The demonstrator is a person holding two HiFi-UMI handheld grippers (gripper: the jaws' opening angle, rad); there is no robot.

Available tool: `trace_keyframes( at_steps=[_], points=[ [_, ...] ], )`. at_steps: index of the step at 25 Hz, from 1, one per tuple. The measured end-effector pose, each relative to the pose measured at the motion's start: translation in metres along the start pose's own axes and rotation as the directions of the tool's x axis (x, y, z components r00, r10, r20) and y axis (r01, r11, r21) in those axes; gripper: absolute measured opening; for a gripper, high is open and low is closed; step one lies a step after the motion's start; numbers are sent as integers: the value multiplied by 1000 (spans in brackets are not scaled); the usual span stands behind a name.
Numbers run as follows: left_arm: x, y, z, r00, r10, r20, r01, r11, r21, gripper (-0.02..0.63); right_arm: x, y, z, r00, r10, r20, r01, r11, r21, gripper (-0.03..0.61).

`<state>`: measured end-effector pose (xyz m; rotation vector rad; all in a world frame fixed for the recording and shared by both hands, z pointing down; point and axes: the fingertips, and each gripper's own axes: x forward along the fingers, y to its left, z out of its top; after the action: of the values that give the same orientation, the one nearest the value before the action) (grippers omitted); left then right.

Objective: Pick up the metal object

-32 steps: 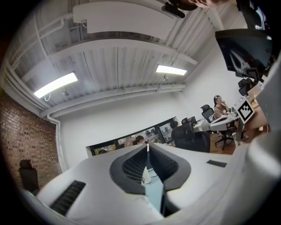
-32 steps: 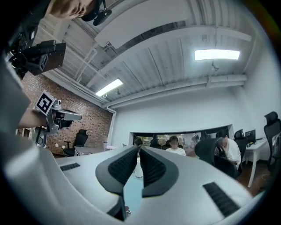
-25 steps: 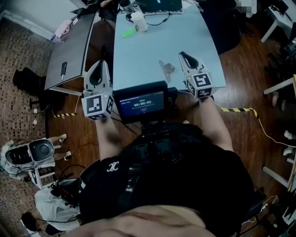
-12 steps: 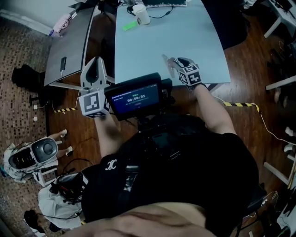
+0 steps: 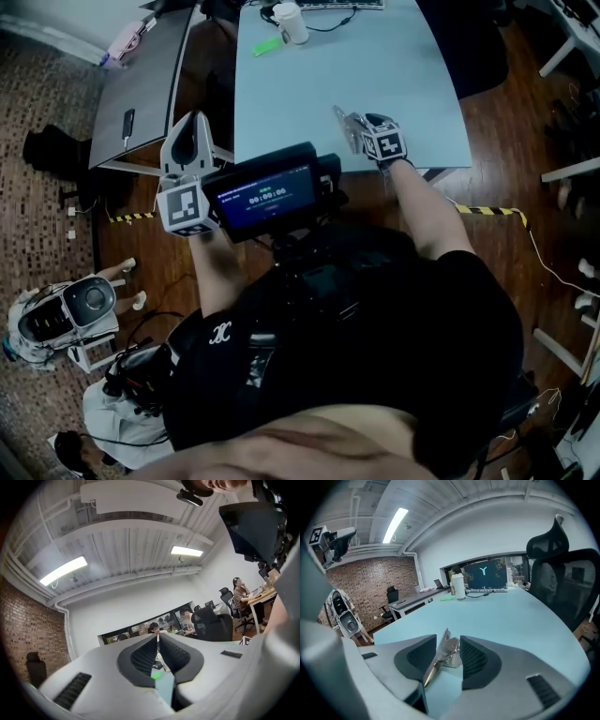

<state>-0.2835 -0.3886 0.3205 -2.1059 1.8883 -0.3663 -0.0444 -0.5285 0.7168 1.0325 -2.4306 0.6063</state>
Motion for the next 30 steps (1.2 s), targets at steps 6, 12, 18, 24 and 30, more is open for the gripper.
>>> trace_keyframes(
  at_steps=[6, 12, 18, 24, 30],
  points=[
    [0, -2, 4, 1000, -5, -6, 5, 1000, 16, 28, 7, 0, -11, 1000, -13, -26, 12, 1000, -7, 166],
    [2, -2, 17, 1000, 15, -5, -15, 1000, 18, 28, 9, -7, -20, 997, -45, -59, 45, 999, 4, 166],
    [1, -2, 17, 1000, 18, -12, -18, 1000, 22, 28, 15, -10, -30, 995, -49, -90, 50, 999, 11, 166],
    [0, -1, 13, 999, 25, -21, -25, 999, 20, 28, 15, -10, -38, 993, -31, -111, 34, 999, 26, 127],
    [2, -3, 12, 1000, 16, -19, -15, 1000, 18, 28, 9, 2, -21, 998, -14, -55, 11, 999, -47, 47]
  ],
)
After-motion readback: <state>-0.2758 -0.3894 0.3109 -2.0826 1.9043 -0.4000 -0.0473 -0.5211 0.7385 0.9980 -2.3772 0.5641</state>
